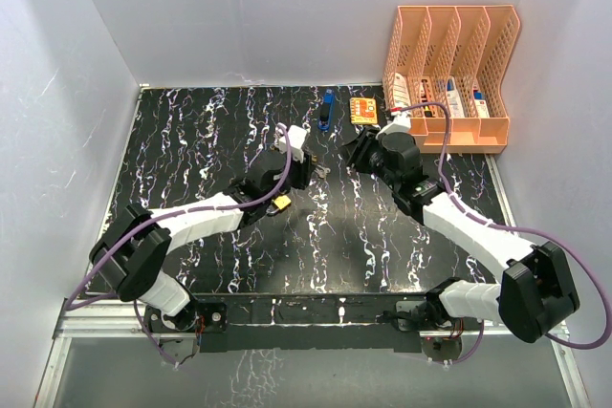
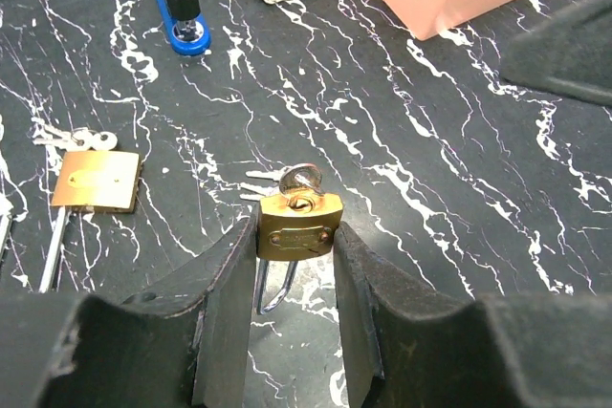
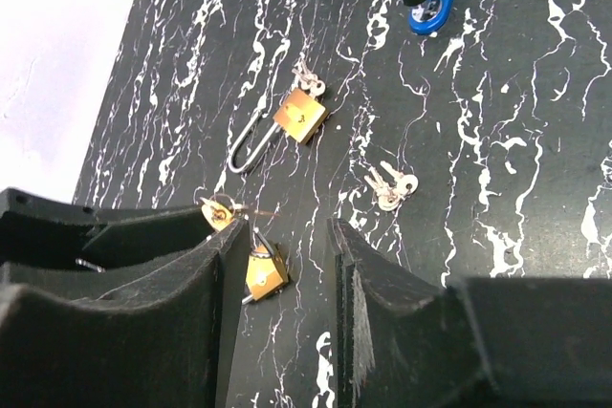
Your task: Unlock with the key
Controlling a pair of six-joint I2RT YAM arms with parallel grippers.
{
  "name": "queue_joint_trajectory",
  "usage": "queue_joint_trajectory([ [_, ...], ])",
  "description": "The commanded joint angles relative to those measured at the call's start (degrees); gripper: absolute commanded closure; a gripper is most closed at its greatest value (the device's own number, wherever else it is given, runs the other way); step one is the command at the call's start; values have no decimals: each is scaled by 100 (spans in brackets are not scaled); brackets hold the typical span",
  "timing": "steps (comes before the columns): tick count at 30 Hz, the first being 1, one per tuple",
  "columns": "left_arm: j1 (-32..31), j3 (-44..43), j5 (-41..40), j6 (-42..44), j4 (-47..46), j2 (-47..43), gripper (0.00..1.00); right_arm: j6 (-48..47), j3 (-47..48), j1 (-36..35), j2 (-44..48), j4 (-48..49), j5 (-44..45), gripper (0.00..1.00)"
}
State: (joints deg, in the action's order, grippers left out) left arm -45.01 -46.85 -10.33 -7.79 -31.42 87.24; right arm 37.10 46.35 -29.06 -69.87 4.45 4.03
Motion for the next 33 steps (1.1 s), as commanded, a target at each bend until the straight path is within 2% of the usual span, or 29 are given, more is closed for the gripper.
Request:
queue_joint_trajectory([
  [1, 242, -291, 557, -422, 254, -310, 100, -357, -29, 10, 53, 264, -308, 64],
  [9, 396, -655, 919, -849, 478, -184, 100, -582, -516, 6, -352, 985, -1167, 48],
  [22, 485, -794, 1406, -1522, 421, -44, 100, -390, -598, 6, -966, 1727, -1660, 46],
  [33, 502, -623, 1625, -1792, 292, -197, 100, -274, -403, 5, -1389, 1925, -1742, 46],
])
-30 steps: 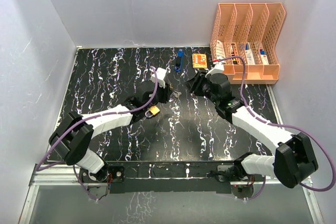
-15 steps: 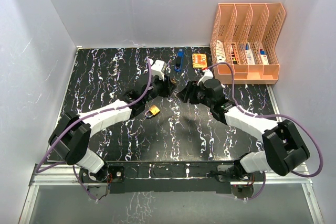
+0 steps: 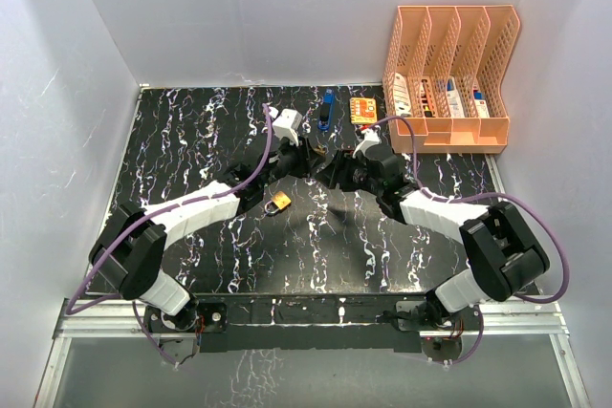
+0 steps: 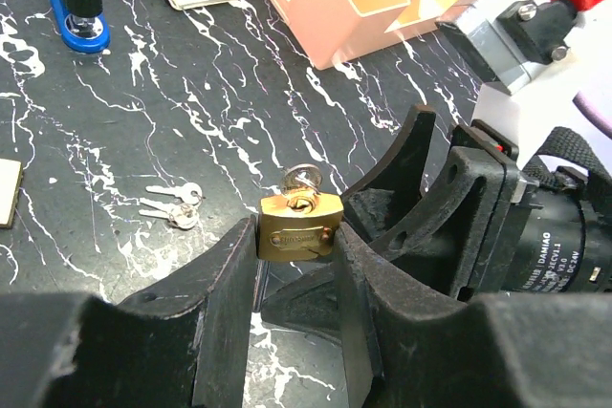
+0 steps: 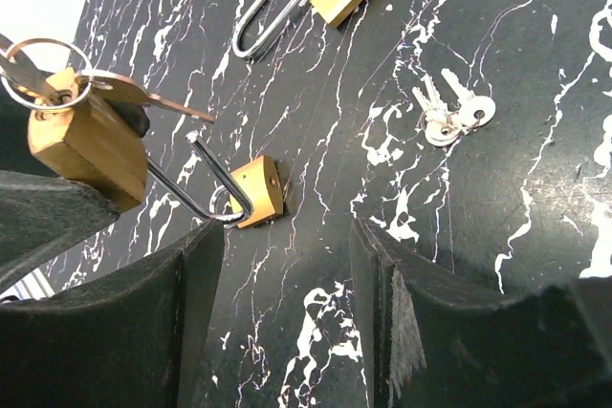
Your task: Unlock with the key
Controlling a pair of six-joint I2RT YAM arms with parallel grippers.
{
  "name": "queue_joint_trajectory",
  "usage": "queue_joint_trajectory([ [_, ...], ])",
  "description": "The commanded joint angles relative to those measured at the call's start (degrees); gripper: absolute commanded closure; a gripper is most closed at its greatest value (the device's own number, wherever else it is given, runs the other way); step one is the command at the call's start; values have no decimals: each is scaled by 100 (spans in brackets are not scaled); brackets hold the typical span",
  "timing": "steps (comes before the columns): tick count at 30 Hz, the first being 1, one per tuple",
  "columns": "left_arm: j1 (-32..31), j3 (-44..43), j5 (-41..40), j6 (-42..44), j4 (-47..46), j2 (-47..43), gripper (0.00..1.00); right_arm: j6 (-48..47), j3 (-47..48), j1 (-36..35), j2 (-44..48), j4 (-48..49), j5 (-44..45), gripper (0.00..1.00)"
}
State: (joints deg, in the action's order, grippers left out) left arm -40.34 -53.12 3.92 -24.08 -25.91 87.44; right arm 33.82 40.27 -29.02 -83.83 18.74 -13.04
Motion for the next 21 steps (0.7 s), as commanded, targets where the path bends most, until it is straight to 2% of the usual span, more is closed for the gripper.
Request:
queue_joint_trajectory([
  [1, 40, 24, 216, -179, -269, -247, 100, 54, 209, 6, 3, 497, -27, 47],
  [21, 164, 415, 564, -600, -650, -526, 100, 10, 351, 19, -138, 519, -32, 46],
])
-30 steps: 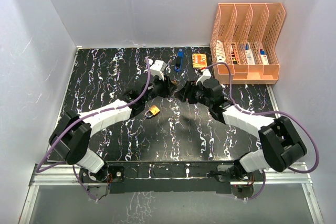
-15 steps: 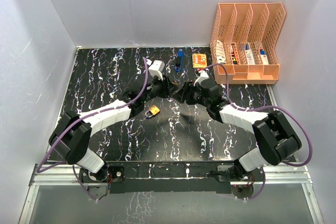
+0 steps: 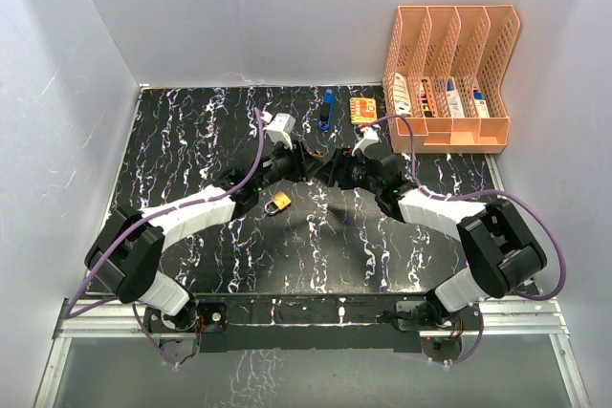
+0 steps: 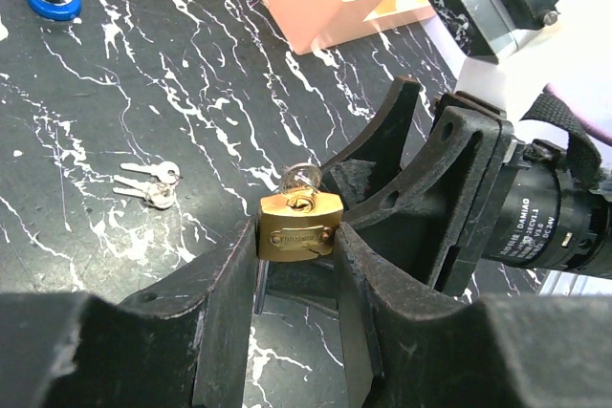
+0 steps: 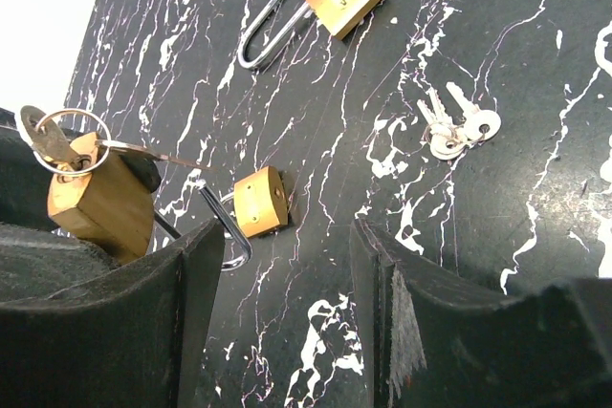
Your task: Unlock with the key
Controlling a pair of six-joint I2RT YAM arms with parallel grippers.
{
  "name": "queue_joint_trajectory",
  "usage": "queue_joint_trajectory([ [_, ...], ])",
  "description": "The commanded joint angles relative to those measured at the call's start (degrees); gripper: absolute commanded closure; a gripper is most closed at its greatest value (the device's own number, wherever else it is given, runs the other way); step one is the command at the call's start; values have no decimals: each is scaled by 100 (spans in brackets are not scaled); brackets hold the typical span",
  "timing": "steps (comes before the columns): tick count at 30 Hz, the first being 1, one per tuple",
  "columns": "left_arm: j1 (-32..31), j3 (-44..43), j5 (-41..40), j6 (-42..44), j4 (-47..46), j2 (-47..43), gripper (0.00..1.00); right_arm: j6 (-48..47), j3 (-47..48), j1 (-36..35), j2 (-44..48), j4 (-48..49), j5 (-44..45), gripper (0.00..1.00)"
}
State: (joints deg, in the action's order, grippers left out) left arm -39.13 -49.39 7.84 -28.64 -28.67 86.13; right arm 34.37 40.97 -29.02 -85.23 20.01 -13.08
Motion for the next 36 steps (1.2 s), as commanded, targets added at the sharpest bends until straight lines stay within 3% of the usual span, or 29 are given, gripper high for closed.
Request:
queue_joint_trajectory([
  [1, 58, 48, 174, -156, -369, -390, 100, -42, 276, 19, 27, 387, -28, 46],
  [14, 231, 3, 73, -250, -164, -392, 100, -273, 329, 34, 570, -379, 527, 46],
  [36, 230, -182, 571, -766, -340, -39, 100, -285, 719, 27, -146, -266, 184, 46],
])
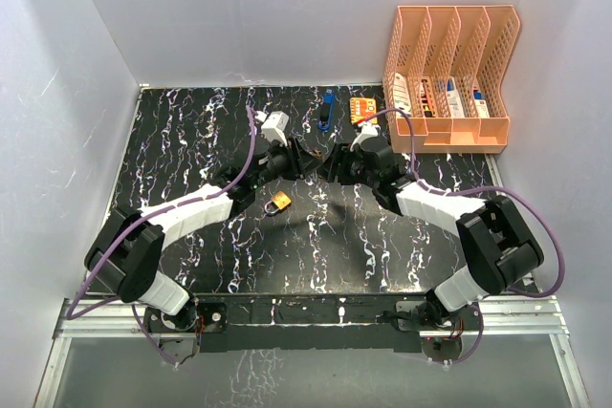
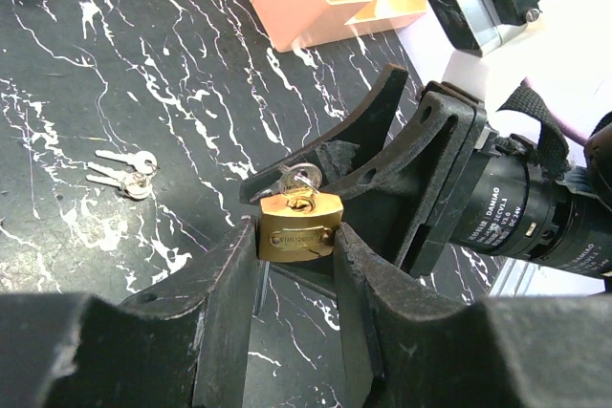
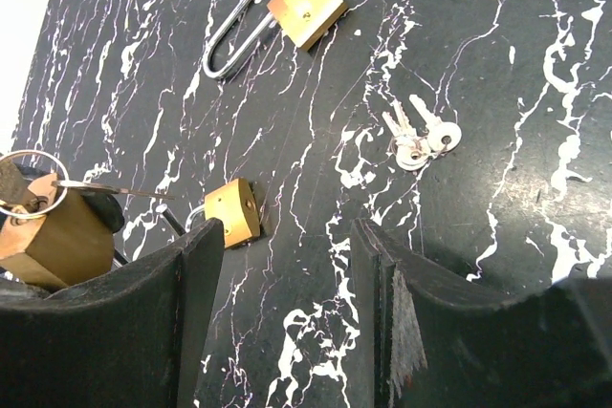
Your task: Unlock with the key
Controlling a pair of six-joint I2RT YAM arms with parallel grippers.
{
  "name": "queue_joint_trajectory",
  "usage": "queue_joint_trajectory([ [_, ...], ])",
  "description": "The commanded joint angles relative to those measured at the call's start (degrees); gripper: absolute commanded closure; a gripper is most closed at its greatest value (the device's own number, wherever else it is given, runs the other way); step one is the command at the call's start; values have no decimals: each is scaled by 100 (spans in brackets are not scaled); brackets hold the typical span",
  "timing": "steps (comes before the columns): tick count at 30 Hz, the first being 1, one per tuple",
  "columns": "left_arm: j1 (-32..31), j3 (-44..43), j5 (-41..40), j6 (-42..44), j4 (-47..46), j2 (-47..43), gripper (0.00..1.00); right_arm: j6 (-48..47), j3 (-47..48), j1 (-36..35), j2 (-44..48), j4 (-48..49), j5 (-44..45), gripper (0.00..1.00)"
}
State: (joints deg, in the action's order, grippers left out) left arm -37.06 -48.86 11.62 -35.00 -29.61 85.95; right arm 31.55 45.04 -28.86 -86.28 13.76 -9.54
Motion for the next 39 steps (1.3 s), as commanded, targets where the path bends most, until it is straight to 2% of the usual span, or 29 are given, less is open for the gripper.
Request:
queue_joint_trajectory([
  [1, 23, -234, 212, -156, -267, 8, 100, 14, 320, 12, -50, 374, -197, 46],
  [8, 23, -240, 256, -245, -392, 102, 100, 128, 352, 12, -135, 443, -321, 46],
  [17, 70, -175, -220, 235, 315, -320, 100, 184, 27, 313, 365, -83, 506, 46],
  [25, 97, -283, -319, 1092, 1850, -560, 100, -96, -210, 736, 1020, -451, 577, 43],
  [31, 94, -389, -175, 1679, 3200, -488, 100, -132, -103, 780, 1120, -554, 495, 41],
  [39, -29, -136, -123, 1992, 3971, -498, 100, -90, -61, 777, 1028, -530, 345, 41],
])
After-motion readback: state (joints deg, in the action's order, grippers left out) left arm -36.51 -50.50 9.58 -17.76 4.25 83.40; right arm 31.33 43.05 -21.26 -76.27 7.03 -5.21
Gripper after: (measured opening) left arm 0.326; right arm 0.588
